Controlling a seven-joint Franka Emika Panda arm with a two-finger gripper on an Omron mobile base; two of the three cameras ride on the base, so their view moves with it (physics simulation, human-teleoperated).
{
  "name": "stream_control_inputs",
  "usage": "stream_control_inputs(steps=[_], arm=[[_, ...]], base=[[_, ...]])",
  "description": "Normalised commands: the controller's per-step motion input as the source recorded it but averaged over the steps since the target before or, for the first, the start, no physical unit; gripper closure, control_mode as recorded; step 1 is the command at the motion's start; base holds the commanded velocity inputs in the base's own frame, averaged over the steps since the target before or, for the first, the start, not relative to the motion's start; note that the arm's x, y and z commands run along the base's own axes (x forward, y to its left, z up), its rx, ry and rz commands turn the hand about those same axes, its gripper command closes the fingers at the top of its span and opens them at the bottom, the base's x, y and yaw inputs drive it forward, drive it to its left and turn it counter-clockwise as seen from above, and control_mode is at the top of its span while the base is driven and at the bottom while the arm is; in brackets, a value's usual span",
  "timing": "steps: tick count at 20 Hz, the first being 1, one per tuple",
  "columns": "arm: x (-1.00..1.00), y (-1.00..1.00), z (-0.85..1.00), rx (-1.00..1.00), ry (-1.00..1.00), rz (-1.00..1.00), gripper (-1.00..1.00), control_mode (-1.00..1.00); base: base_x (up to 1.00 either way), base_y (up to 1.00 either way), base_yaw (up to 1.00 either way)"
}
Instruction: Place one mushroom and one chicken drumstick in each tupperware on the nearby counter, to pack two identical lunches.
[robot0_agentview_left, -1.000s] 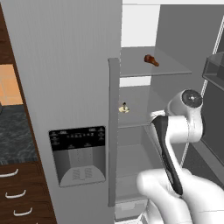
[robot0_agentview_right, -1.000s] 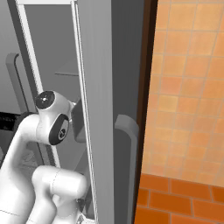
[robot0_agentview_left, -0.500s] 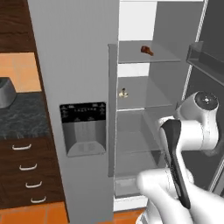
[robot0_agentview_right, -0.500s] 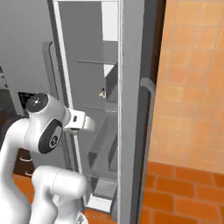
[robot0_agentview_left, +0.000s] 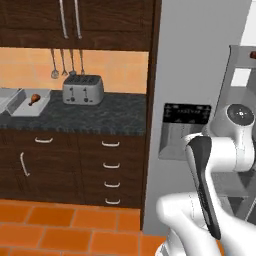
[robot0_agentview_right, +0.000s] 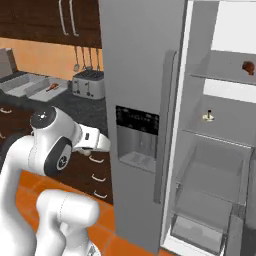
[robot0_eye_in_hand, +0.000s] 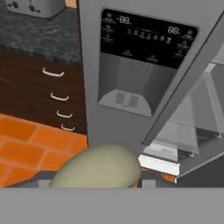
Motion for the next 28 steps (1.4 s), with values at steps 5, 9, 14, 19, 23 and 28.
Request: stream_control_inputs(steps=[5, 9, 14, 19, 23, 28], arm=[[0.00, 0.00, 0.00, 0.00, 0.00, 0.00, 1.00, 1.00], [0.00, 0.00, 0.00, 0.00, 0.00, 0.00, 1.00, 1.00], [0.00, 0.00, 0.00, 0.00, 0.00, 0.00, 1.00, 1.00], [0.00, 0.00, 0.00, 0.00, 0.00, 0.00, 1.00, 1.00], [0.00, 0.00, 0.00, 0.00, 0.00, 0.00, 1.00, 1.00], [0.00, 0.00, 0.00, 0.00, 0.00, 0.00, 1.00, 1.00]], base=[[0.58, 1.00, 0.49], [1.00, 1.00, 0.36], [1.00, 1.00, 0.08], [1.00, 1.00, -0.39], [1.00, 1.00, -0.50], [1.00, 1.00, -0.47]])
